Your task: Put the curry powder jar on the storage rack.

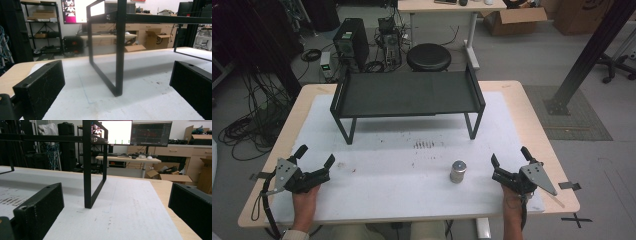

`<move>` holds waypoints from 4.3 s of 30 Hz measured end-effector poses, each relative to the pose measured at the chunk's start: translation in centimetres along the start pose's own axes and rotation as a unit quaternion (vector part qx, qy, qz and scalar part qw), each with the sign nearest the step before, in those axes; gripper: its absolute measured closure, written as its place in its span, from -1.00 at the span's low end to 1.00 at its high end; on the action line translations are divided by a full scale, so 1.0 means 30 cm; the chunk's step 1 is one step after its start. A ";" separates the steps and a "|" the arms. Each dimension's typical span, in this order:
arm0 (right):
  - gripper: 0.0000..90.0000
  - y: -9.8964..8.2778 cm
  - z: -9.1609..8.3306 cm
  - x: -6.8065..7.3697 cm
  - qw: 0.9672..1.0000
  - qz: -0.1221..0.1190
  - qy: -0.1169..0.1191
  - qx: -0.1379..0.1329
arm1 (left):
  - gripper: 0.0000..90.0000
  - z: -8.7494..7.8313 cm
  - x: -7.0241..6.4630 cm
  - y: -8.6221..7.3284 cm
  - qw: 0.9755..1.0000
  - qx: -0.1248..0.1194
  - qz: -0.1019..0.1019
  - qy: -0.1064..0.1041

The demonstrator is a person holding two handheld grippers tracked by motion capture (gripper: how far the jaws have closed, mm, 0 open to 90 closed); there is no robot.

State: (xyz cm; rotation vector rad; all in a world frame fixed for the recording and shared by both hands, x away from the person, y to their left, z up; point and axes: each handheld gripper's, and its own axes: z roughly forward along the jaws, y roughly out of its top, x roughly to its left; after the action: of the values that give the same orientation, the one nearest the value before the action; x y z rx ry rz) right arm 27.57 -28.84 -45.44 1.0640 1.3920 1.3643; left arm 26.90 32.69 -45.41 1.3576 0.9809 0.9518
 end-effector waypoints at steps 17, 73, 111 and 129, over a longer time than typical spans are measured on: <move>-1.00 0.001 0.000 -0.004 1.000 0.005 0.000 -0.002 | -0.99 -0.001 0.001 0.000 1.000 -0.002 -0.002 0.000; -1.00 0.174 -0.028 0.215 0.984 -0.011 0.167 0.054 | -0.99 -0.001 0.001 0.000 1.000 -0.001 -0.001 -0.001; -0.75 0.032 0.056 0.309 0.965 -0.001 0.222 0.139 | -0.99 -0.003 0.003 -0.001 1.000 -0.005 -0.005 0.000; 0.05 0.031 0.055 0.302 0.959 0.002 0.251 0.135 | -0.99 -0.003 0.003 -0.001 1.000 -0.005 -0.005 0.000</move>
State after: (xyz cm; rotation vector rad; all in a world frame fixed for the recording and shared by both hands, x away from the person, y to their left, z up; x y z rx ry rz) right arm 27.02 -19.62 -44.74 0.9213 1.9935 1.5447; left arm 26.85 32.82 -45.43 1.3433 0.9802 0.9479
